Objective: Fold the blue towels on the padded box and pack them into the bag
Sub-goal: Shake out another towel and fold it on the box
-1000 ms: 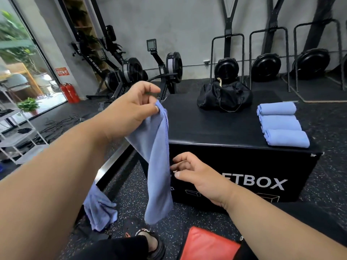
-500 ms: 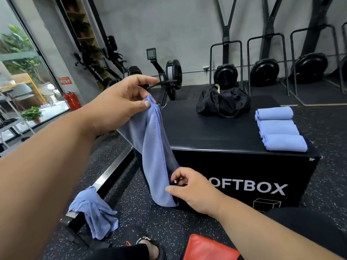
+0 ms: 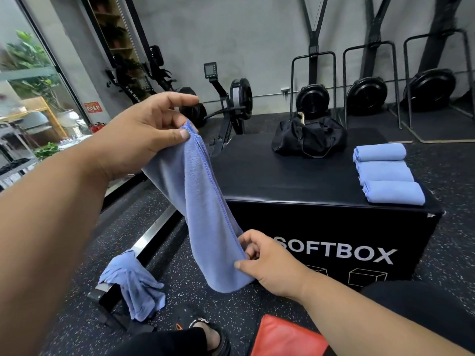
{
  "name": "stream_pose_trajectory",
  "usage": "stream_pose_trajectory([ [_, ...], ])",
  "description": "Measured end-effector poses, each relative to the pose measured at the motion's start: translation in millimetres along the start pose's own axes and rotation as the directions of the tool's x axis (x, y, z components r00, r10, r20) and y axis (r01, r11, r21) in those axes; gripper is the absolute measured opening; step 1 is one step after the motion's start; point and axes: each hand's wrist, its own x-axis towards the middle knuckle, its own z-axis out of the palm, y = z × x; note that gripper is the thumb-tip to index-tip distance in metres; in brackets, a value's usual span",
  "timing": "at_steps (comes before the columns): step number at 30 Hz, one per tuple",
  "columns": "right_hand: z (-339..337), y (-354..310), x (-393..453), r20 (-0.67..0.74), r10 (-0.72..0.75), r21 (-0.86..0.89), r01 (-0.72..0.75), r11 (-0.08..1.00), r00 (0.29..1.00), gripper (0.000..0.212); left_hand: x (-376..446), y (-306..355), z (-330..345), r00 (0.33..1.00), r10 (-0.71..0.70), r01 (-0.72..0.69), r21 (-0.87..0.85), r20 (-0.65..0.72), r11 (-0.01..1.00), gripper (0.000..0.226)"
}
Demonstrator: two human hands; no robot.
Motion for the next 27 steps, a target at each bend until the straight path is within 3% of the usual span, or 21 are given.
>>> stream_pose_trajectory([
  [2, -3, 2, 0, -0.022, 0.002, -0.012, -0.002, 1.000, 1.000, 0.033, -4, 1, -5, 1.000, -0.013, 0.013, -0.021, 0.009, 1.000, 0.055],
  [7, -5, 4, 7, -0.011, 0.003, 0.014, -0.003, 1.000, 1.000, 0.080, -13, 5, -15, 0.997, -0.031, 0.036, -0.067, 0.075, 0.997, 0.059],
  [10, -5, 1, 13, 0.047, 0.005, -0.044, -0.003, 0.999, 0.999, 0.095, -17, 8, -20, 0.993, -0.045, 0.052, -0.061, 0.111, 0.997, 0.054],
  [12, -1, 1, 17, 0.088, 0.022, -0.052, -0.017, 0.999, 0.996, 0.091, -19, 10, -23, 0.991, -0.052, 0.061, -0.065, 0.127, 0.996, 0.052],
  [16, 8, 5, 24, 0.098, 0.028, -0.146, -0.013, 0.989, 0.995, 0.043, -24, 12, -29, 0.990, -0.059, 0.068, -0.067, 0.129, 0.995, 0.051],
  [18, 11, 7, 24, 0.100, 0.051, -0.152, -0.035, 0.988, 0.994, 0.030, -25, 10, -30, 0.990, -0.058, 0.067, -0.070, 0.128, 0.995, 0.051],
  [24, 17, 10, 18, 0.140, 0.075, -0.079, -0.064, 0.995, 0.987, 0.052, -27, 7, -26, 0.993, -0.037, 0.048, -0.092, 0.113, 0.995, 0.050],
  [27, 16, 10, 17, 0.143, 0.086, -0.095, -0.073, 0.993, 0.986, 0.053, -27, 9, -24, 0.994, -0.017, 0.028, -0.099, 0.107, 0.995, 0.050],
])
